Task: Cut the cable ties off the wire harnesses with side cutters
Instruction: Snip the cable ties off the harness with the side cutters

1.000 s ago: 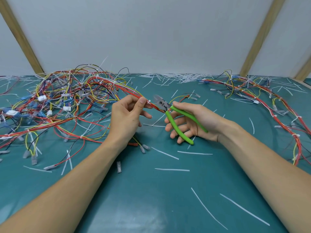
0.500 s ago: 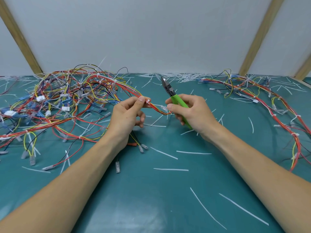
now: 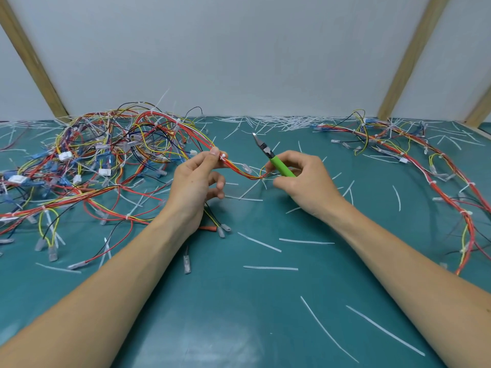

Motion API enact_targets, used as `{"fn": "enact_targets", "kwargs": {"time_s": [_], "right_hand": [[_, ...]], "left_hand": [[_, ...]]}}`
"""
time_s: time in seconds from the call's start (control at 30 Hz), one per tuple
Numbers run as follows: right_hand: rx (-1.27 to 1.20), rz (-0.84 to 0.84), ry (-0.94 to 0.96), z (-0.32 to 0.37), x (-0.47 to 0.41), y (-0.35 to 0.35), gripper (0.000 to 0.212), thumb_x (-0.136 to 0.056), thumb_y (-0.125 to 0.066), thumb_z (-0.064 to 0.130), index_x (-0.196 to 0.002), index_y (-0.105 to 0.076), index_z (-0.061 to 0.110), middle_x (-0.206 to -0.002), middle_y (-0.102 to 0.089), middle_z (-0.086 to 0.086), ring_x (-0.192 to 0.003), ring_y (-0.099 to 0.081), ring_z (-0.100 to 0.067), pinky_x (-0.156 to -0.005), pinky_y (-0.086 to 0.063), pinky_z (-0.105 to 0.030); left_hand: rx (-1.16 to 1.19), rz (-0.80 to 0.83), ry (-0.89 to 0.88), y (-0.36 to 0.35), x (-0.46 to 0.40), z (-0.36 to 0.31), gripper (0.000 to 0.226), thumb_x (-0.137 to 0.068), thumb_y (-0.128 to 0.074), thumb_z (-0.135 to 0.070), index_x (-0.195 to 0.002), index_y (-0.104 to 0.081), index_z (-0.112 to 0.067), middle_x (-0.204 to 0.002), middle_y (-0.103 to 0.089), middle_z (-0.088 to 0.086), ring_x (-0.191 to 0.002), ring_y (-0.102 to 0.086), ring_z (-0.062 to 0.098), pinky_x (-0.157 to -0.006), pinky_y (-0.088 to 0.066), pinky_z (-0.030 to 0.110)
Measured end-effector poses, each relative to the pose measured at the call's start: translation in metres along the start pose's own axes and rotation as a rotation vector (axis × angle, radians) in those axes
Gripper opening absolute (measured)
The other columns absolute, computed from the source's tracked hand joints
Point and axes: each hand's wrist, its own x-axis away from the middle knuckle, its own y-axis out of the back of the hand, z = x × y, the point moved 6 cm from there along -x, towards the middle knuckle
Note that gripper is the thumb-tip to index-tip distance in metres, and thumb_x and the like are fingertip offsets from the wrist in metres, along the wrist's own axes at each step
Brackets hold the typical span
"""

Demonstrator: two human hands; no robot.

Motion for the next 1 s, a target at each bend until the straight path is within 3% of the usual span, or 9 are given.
{"fn": "enact_targets", "kwargs": {"time_s": [0.13, 0.3, 0.53, 0.8, 0.93, 1.0], "right_hand": [[0.019, 0.004, -0.024, -0.003, 0.001, -0.002, 0.031, -0.082, -0.066, -0.001, -0.088, -0.073, 0.028, -0.091, -0.079, 0.013, -0.088, -0.071, 0.000, -0.073, -0.047, -0.011], [0.267, -0.100, 0.003, -0.004, 0.004, 0.000, 0.029, -0.082, -0.066, 0.009, -0.094, -0.073, 0.033, -0.094, -0.077, 0.011, -0.094, -0.069, -0.019, -0.083, -0.056, -0.039], [0.499, -0.266, 0.091, 0.002, 0.006, 0.014, 0.016, -0.088, -0.070, 0.024, -0.103, -0.070, 0.032, -0.089, -0.073, 0.007, -0.091, -0.063, -0.029, -0.069, -0.046, -0.035], [0.520, -0.222, 0.080, 0.000, 0.006, 0.007, 0.015, -0.089, -0.072, 0.032, -0.104, -0.070, 0.031, -0.095, -0.074, 0.008, -0.096, -0.064, -0.028, -0.073, -0.048, -0.035], [0.456, -0.209, 0.058, -0.004, 0.005, 0.004, 0.009, -0.089, -0.073, 0.035, -0.097, -0.070, 0.034, -0.080, -0.065, 0.018, -0.090, -0.063, -0.021, -0.071, -0.046, -0.033], [0.367, -0.188, 0.028, -0.006, 0.004, 0.004, 0.006, -0.088, -0.074, 0.034, -0.091, -0.069, 0.034, -0.077, -0.065, 0.019, -0.084, -0.063, -0.018, -0.072, -0.051, -0.035]], "left_hand": [[0.005, -0.027, 0.002, 0.002, -0.001, 0.001, 0.023, -0.100, -0.058, -0.033, -0.093, -0.070, -0.015, -0.084, -0.070, -0.007, -0.045, -0.041, 0.007, -0.042, -0.040, 0.020], [0.028, -0.038, 0.000, 0.006, -0.002, 0.001, 0.021, -0.099, -0.060, -0.035, -0.094, -0.072, -0.019, -0.089, -0.073, -0.004, -0.045, -0.040, 0.008, -0.043, -0.040, 0.020], [0.026, -0.057, -0.015, 0.008, -0.004, 0.000, 0.021, -0.098, -0.061, -0.035, -0.094, -0.073, -0.018, -0.090, -0.074, -0.004, -0.044, -0.041, 0.007, -0.043, -0.041, 0.019], [0.035, -0.035, -0.017, 0.006, -0.002, 0.000, 0.022, -0.098, -0.062, -0.037, -0.092, -0.074, -0.019, -0.092, -0.074, -0.003, -0.046, -0.044, 0.007, -0.044, -0.041, 0.020], [-0.051, -0.030, -0.086, 0.004, 0.000, -0.004, 0.033, -0.097, -0.060, -0.044, -0.076, -0.073, -0.022, -0.088, -0.075, 0.001, -0.048, -0.050, 0.010, -0.042, -0.042, 0.021], [-0.135, -0.015, -0.140, 0.000, 0.003, -0.007, 0.039, -0.095, -0.057, -0.052, -0.077, -0.073, -0.021, -0.084, -0.075, 0.003, -0.048, -0.053, 0.012, -0.041, -0.043, 0.023]]}}
